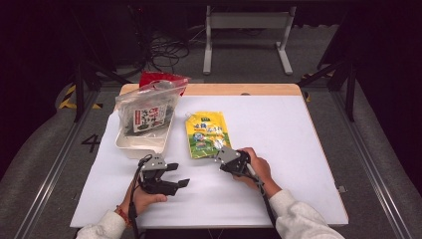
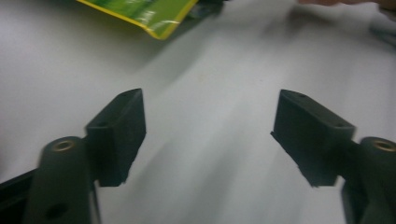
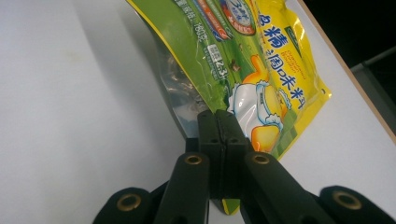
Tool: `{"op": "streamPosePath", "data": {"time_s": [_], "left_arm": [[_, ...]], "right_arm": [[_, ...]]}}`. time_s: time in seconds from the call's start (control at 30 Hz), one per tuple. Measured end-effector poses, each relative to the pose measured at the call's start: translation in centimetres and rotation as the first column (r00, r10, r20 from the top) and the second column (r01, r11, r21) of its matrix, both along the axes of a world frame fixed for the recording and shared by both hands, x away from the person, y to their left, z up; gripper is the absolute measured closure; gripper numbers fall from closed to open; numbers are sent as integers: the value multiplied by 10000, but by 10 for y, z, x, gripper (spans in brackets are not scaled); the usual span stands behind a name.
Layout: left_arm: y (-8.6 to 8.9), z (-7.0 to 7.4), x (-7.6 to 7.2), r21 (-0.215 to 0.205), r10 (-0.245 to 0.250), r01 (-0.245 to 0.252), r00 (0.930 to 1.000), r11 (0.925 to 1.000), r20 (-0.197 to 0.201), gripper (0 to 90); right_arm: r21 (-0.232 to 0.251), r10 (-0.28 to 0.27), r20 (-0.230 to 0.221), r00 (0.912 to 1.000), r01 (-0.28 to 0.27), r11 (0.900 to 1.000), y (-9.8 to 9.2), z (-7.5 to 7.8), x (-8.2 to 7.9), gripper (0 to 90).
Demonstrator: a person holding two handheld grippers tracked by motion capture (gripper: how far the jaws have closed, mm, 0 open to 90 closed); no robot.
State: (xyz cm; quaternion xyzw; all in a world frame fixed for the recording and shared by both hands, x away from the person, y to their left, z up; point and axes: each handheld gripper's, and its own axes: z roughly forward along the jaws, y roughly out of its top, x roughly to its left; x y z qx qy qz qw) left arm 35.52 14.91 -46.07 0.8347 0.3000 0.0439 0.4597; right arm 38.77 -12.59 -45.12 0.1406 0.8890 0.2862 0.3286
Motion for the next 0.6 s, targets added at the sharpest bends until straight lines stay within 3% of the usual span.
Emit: {"op": "streamPosePath", "data": {"time_s": [0.13,0.33,0.53,0.6], "left_arm": [[-7,-2,5,-456,10,-35,9985,9990,-552,177],[-18,1,14,-930,57,-135,9965,9956,-836,148],[-28,-5,26,-845,144,-275,9882,9960,-1527,112],[-28,-5,30,-1049,240,-427,9846,9936,-1729,101]], "right_arm": [[188,525,-155,9985,-522,9985,-13,0,-31,899],[173,1220,-332,9920,-1214,9924,-23,-2,-68,893],[153,1583,-284,9870,-1579,9873,-27,-5,-86,890],[194,1618,-310,9863,-1612,9867,-28,-5,-89,891]]}}
